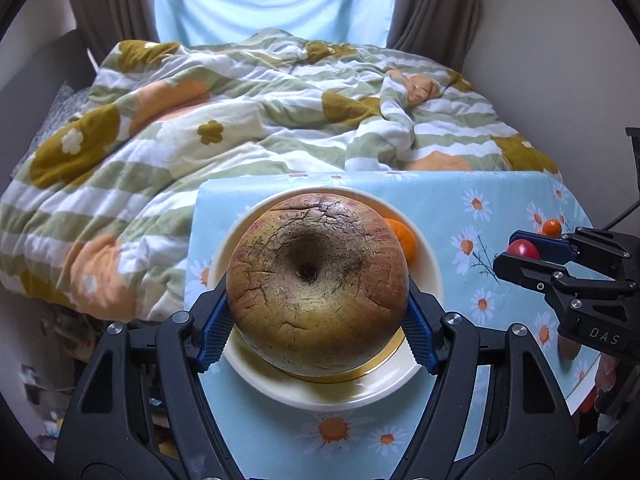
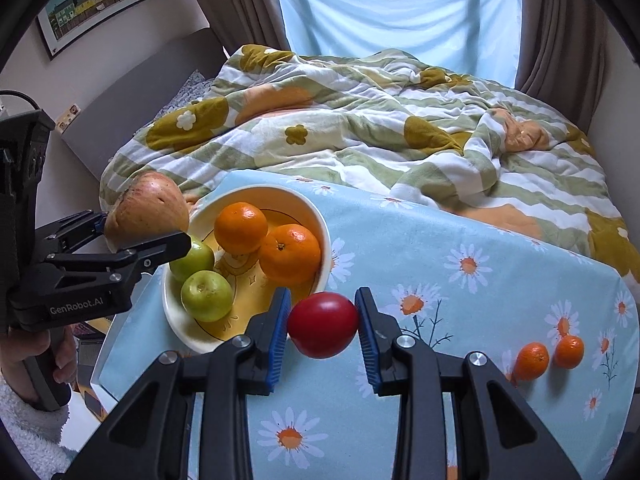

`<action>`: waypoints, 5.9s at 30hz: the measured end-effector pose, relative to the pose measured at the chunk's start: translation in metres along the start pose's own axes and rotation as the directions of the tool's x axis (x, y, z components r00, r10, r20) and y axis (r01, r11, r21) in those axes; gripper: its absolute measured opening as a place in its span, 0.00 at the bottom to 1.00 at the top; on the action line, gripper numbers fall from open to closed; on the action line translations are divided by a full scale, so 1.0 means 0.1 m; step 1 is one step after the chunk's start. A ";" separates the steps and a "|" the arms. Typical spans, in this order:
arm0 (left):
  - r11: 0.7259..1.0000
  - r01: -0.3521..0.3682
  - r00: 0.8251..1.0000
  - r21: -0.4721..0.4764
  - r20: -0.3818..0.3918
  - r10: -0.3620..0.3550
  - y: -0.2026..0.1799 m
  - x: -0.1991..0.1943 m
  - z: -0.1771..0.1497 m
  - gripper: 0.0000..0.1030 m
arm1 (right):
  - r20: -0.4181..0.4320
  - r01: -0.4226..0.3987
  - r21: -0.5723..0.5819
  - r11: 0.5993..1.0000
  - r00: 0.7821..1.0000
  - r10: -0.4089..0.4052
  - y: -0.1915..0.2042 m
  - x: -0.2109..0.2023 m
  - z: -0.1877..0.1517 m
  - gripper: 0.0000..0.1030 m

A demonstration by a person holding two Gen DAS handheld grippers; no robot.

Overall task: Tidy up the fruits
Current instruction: 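Carry the brown apple into the bowl and open the left tool while the right tool carries its tomato, then lower the red tomato into the bowl and open the right tool, then withdraw both tools from the bowl toward the kiwi and tangerines, then close the left tool around the kiwi while the right tool grasps a tangerine, then carry the kiwi into the bowl and open the left tool while the right tool carries its tangerine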

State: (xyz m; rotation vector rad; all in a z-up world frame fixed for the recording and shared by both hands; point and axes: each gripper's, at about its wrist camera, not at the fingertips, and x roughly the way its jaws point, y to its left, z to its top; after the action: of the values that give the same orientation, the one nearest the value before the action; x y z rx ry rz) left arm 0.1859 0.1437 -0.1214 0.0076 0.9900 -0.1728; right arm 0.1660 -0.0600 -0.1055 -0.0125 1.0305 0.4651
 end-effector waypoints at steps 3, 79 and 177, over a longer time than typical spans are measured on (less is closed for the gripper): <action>0.999 0.024 1.000 0.028 -0.021 -0.023 0.01 0.13 0.00 0.77 | -0.006 0.008 0.024 1.000 1.000 -0.008 0.03 0.09 -0.01 0.30; 0.989 0.070 0.995 0.128 0.067 -0.079 -0.09 -0.54 -0.17 1.00 | 0.093 0.091 0.073 0.993 0.991 -0.098 0.07 -0.25 -0.29 1.00; 0.998 0.064 0.988 -0.027 -0.141 -0.067 -3.01 0.44 -0.83 0.50 | -0.142 -0.083 -0.265 0.961 0.989 0.047 -2.30 -0.19 -0.49 0.33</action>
State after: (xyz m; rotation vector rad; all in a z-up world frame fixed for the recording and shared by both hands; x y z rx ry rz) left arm 0.0962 -0.1528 -0.1818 -0.0341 1.1353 -0.2240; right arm 0.2042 -0.2854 -0.1626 -0.2574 1.0949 0.6700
